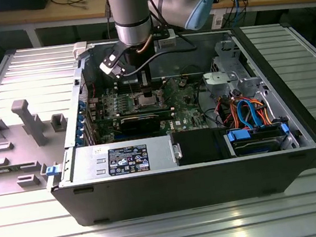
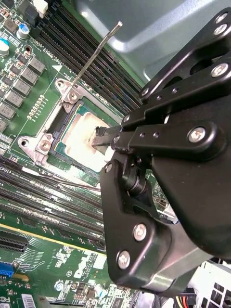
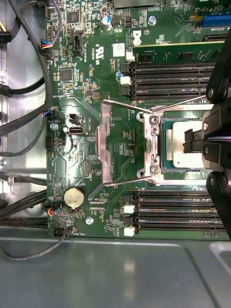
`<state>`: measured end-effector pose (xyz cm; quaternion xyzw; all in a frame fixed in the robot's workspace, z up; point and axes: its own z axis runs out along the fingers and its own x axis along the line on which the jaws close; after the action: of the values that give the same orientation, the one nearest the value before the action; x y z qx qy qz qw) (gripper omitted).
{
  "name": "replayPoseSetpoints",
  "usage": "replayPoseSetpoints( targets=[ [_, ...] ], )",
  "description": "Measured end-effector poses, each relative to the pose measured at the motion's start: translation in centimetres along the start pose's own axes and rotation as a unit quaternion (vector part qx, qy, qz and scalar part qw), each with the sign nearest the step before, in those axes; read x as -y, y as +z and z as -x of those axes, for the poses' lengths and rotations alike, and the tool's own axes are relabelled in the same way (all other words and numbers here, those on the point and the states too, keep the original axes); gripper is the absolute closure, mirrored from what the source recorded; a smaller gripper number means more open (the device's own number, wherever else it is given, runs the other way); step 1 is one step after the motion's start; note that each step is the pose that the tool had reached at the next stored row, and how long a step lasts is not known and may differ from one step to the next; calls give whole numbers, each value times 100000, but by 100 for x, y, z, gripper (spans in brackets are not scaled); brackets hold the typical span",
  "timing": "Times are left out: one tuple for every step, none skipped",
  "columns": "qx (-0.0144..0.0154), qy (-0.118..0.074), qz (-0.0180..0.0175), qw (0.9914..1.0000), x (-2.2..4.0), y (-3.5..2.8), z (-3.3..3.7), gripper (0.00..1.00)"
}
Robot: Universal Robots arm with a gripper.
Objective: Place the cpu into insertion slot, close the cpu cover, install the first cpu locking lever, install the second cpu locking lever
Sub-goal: 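Close the cpu cover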
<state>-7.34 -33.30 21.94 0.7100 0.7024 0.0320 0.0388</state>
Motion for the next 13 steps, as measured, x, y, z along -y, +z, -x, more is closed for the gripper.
replayPoseSetpoints(
  targets=[
    [1,2,-1,100000,0,0,0,89],
    [2,0,-3,100000,0,0,0,89],
    [-1,0,-3,100000,0,0,0,89],
    [-3,0,-1,100000,0,0,0,89],
    [0,1,-3,100000,0,0,0,89],
    [0,1,-6,100000,0,0,0,89],
    [-1,2,-5,100000,0,0,0,89],
    [3,3,-6,100000,0,0,0,89],
    [0,3,-4,100000,0,0,0,89],
    [0,1,-7,100000,0,0,0,89],
    [33,-15,-216,100000,-16,2,-1,89],
    [40,-13,-720,99997,-31,3,-2,89],
    [49,-18,-1758,99985,-46,5,-2,89]
  ],
)
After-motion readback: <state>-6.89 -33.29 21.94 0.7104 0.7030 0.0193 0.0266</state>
